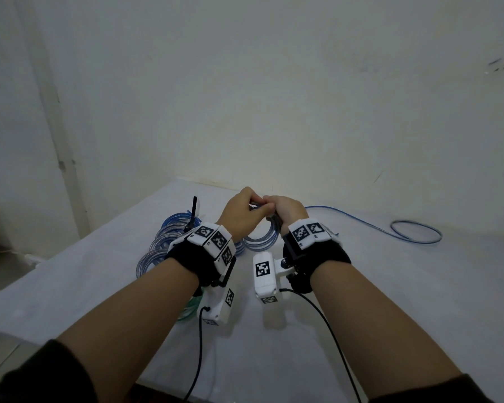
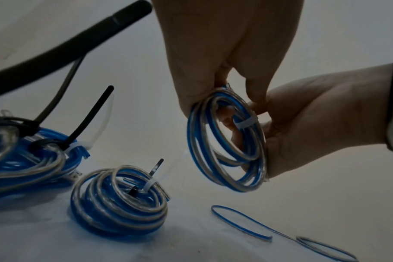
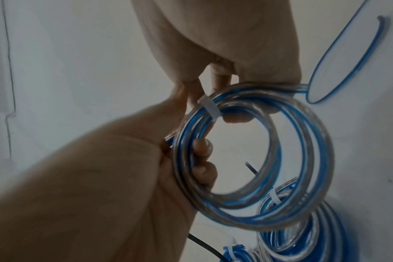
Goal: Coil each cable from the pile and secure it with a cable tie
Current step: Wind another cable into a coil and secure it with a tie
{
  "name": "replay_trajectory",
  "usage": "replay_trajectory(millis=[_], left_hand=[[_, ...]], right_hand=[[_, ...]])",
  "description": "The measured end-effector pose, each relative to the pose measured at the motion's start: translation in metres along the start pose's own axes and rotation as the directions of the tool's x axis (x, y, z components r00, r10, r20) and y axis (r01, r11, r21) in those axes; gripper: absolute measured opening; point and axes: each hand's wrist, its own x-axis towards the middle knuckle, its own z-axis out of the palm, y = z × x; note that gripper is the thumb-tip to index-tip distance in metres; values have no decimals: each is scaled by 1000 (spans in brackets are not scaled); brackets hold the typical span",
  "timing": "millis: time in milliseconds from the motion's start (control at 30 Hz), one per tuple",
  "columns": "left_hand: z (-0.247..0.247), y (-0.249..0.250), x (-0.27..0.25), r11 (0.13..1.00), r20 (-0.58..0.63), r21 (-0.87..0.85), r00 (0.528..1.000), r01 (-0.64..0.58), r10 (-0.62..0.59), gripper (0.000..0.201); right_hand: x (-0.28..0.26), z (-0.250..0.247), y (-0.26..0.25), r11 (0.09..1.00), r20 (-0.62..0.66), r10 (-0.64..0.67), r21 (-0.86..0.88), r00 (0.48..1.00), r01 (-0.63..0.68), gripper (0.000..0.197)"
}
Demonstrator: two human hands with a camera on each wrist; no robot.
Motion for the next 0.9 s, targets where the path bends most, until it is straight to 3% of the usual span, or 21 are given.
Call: replay_trajectory(millis=[233, 433, 533, 600, 733, 900], left_hand=[[1, -4, -2, 998, -30, -36, 998, -48, 47, 17], [4, -3, -5, 992, -5, -98, 997, -80, 80, 20], [2, 1, -1, 991, -29, -115, 997, -74, 71, 19], [3, 6, 1, 988, -97, -141, 994, -57, 43, 16], [2, 7, 6, 985, -247, -170, 966, 33, -75, 17], [-1, 1, 5, 963, -246, -228, 949, 141, -197, 14]], right_hand=[[2, -8, -2, 992, -16, 108, 74, 994, -107, 16], [5, -17, -4, 998, 26, 17, 67, 1000, -19, 25], [3, -12, -5, 996, -7, -73, -49, 997, 73, 24], [2, -6, -4, 978, -27, -155, -148, 988, 149, 28], [-4, 1, 0, 963, -30, -205, -182, 978, 197, 28], [-7, 5, 7, 933, -2, -234, -280, 972, 224, 29]])
